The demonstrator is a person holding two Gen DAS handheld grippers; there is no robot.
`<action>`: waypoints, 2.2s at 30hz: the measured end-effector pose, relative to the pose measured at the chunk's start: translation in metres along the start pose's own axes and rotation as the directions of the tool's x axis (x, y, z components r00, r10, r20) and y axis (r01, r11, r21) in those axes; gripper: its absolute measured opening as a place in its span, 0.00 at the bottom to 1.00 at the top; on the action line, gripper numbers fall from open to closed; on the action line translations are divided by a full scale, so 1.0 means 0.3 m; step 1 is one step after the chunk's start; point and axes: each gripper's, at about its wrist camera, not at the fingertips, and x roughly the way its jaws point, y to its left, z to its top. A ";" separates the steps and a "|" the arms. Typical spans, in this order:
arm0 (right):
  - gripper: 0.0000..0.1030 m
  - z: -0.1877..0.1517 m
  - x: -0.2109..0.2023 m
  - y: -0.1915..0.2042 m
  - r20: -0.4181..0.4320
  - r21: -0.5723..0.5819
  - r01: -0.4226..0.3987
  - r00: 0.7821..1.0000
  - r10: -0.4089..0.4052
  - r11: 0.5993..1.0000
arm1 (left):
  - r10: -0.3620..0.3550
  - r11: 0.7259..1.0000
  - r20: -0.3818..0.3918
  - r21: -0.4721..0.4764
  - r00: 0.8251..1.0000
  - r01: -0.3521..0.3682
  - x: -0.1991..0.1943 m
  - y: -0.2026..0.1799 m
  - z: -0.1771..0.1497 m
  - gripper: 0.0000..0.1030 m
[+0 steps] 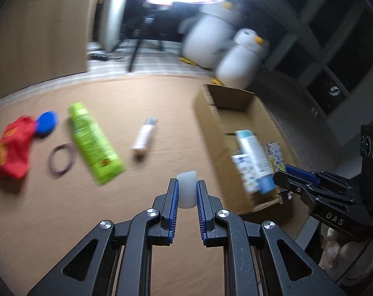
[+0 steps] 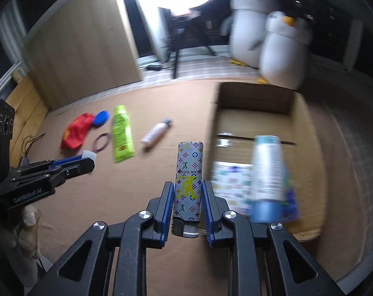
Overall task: Organize objects
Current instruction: 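Carry the lighter and white cylinder into the box with both tools and release, then grasp the purple rubber band with the left tool while the right tool grasps the pink bottle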
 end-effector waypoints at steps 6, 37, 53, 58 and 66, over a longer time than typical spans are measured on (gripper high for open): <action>0.20 0.001 -0.016 -0.189 0.009 0.062 0.037 0.999 -0.038 0.997 | -0.015 0.999 -0.016 0.050 1.000 0.016 0.128 -0.171 0.079 0.15; 0.23 0.059 0.109 -0.397 -0.039 0.115 0.016 0.999 -0.012 0.993 | 0.016 0.999 -0.044 0.040 0.999 -0.014 0.363 -0.260 0.211 0.27; 0.24 0.019 0.072 -0.210 -0.024 0.121 -0.064 0.997 0.067 0.991 | 0.224 0.961 -0.029 -0.158 0.974 -0.226 0.108 0.279 0.099 0.27; 0.25 0.006 0.080 -0.112 -0.034 0.098 -0.101 0.994 0.105 0.990 | 0.308 0.923 -0.056 -0.225 0.950 -0.313 0.064 0.484 0.084 0.27; 0.27 -0.021 0.089 0.002 -0.054 0.070 -0.137 0.989 0.141 0.988 | 0.353 0.891 -0.123 -0.260 0.928 -0.373 0.111 0.667 0.101 0.27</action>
